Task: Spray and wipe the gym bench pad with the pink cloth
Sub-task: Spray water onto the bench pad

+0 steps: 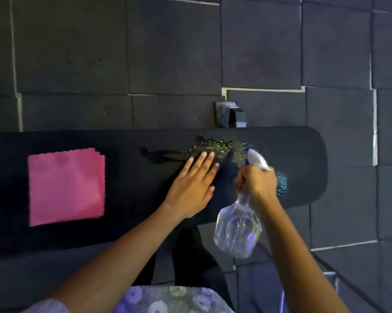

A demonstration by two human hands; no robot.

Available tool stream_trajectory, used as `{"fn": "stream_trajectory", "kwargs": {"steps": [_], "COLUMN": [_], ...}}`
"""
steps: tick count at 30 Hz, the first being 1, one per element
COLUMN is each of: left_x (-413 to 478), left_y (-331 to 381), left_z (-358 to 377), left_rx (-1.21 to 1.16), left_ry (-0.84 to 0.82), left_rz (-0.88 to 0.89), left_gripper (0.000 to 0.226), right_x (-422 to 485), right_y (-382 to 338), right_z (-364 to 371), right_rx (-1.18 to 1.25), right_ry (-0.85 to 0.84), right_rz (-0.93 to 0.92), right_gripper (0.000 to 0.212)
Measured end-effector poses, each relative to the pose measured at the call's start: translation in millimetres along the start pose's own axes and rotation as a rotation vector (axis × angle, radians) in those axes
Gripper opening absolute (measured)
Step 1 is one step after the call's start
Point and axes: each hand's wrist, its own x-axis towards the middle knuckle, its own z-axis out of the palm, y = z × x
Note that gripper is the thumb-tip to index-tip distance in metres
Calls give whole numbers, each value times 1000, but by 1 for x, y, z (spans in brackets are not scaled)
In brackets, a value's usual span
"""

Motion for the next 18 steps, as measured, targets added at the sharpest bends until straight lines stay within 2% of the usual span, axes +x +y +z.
{"fn": "stream_trajectory", "kwargs": {"steps": [3,5,9,13,18], "left_x": [45,68,80,43,-36], "left_y": [45,68,92,92,57], "left_z": [8,12,19,23,26], "left_rx": [44,68,57,73,74], "left_ry": [-50,-75,-91,-79,-41], "left_rz": [72,90,80,22,-179], "left_gripper": [64,63,63,61,60], "right_x": [29,48,70,49,-15], "right_y": [-1,3,21,52,90], "right_z": [-57,-96,-148,-144,-85], "right_rx": [29,-39,-88,-384,-533], "right_ry": [140,234,256,111,-204], "right_rz": [15,7,14,-35,-132], "right_gripper": [34,44,49,33,18]}}
